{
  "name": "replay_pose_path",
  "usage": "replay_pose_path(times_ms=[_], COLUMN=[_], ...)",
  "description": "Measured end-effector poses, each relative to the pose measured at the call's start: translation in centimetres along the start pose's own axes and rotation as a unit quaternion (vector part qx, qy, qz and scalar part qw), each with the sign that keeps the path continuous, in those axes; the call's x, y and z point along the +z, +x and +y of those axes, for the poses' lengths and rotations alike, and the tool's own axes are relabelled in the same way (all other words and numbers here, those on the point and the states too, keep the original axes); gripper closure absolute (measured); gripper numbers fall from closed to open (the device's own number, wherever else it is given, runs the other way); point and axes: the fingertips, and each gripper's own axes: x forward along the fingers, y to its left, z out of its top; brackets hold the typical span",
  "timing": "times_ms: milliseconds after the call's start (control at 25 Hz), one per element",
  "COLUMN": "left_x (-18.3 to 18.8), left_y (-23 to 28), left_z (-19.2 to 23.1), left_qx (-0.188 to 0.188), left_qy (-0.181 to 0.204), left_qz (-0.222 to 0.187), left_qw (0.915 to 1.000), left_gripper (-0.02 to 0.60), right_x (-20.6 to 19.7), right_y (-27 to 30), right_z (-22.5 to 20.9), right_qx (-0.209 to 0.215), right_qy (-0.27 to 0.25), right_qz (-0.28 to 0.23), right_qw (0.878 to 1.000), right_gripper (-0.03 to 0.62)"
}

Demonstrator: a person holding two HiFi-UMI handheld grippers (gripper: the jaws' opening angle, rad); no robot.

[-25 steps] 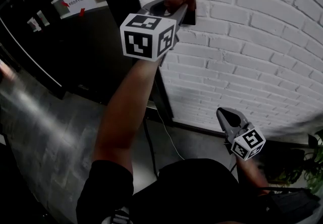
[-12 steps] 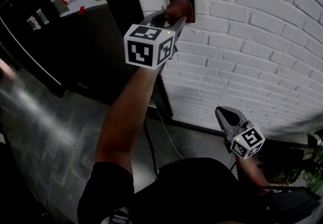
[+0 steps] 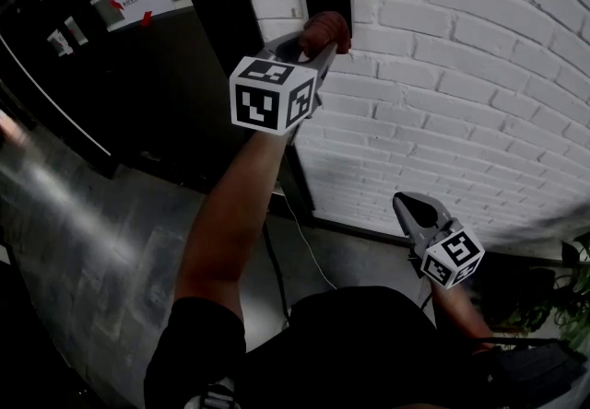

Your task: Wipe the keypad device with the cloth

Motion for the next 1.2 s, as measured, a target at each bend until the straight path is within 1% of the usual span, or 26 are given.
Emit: replay_pose_path(times_ms=[520,800,920,1000,1200], left_x=[-1.9,-3.6,-4.7,-5.5,-8.0], left_y=[0.1,0.0,-0.4,-1.1,-5.8], left_z=[-0.5,-0.9,-1.2,-1.6,-2.6], left_qx=[-0.005,-0.012,-0.022,-0.032,-0.07], left_qy=[-0.01,-0.014,-0.017,-0.022,-0.055], left_qz=[0.015,0.037,0.052,0.053,0.033], left_qw=[0.9998,0.9991,0.9983,0.9978,0.9955], left_gripper=[0.42,0.42,0.42,0.419,0.419], right_x=[-0.4,0.2,0.4,0.3,-0.7], right_y=[-0.5,-0.2,-0.1,-0.1,0.8], right_z=[0.0,0.9,1.3,1.8,4.5], right_qx=[0.001,0.001,-0.008,-0.015,-0.023], right_qy=[-0.005,-0.007,0.001,0.007,0.024], right_qz=[0.006,0.003,-0.003,-0.008,-0.01], right_qw=[1.0,1.0,1.0,1.0,0.999], right_gripper=[0.603,0.603,0.603,0.603,0.603])
